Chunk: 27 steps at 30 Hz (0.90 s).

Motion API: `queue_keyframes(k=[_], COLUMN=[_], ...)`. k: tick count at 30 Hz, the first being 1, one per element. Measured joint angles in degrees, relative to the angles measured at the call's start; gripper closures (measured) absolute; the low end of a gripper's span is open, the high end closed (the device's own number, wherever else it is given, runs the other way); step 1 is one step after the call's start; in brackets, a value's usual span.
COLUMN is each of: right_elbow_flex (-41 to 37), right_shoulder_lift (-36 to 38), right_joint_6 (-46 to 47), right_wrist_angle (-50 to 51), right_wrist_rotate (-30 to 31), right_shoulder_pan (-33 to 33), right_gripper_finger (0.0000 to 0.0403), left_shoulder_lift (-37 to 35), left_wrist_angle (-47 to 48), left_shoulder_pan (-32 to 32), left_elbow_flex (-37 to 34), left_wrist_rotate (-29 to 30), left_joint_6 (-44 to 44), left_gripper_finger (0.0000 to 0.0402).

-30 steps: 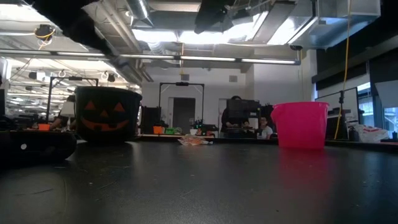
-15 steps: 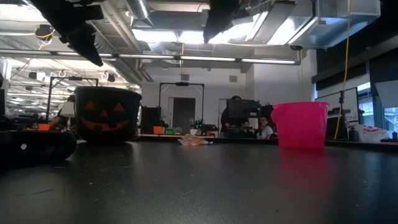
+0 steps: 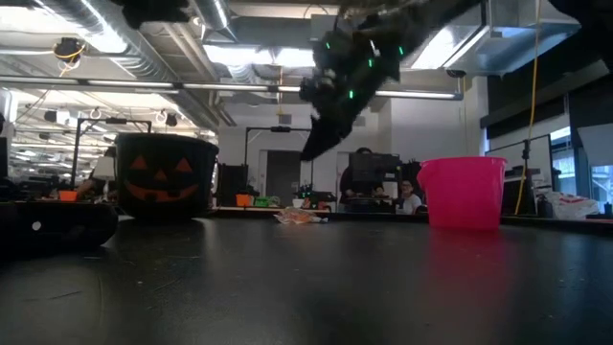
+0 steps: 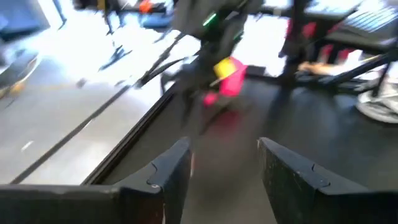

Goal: Sort candy
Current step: Put the white chocolate bar into the black bucket

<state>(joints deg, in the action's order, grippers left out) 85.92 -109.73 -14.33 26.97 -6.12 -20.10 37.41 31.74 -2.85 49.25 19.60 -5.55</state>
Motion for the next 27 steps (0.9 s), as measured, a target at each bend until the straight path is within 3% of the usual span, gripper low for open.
queue_keyframes(k=[4,10,16,20,27], right_elbow_flex=[-6.6,-7.2,-7.2,-7.1,-5.5], right_shoulder_lift=[-1.5,-6.5,-9.9,-10.3,-10.6], right_joint_6=[-1.0,-1.0,-1.0,0.2,1.9], right_wrist_angle=[-11.9,-14.5,-14.7,-14.8,-6.7], right_wrist_rotate=[0.0,0.0,2.0,-0.8,-2.7], right_shoulder_pan=[-2.7,-5.4,-7.5,-8.6,-9.2], right_gripper_finger=[0.0221,0.0221,0.0221,0.0221,0.0221], left_shoulder_lift=[-1.1,-1.5,-0.2,-0.2,-0.2], left_wrist_angle=[-11.6,-27.2,-29.2,-29.3,-30.2], left_shoulder_pan=[1.8,2.0,2.0,2.0,2.0], left_elbow_flex=[-5.0,-11.4,-13.8,-14.0,-14.0], left_wrist_rotate=[-4.2,-10.0,-9.9,-9.9,-9.5], left_joint_6=[3.8,5.7,4.2,3.1,2.7], left_gripper_finger=[0.0227,0.0227,0.0227,0.0227,0.0227])
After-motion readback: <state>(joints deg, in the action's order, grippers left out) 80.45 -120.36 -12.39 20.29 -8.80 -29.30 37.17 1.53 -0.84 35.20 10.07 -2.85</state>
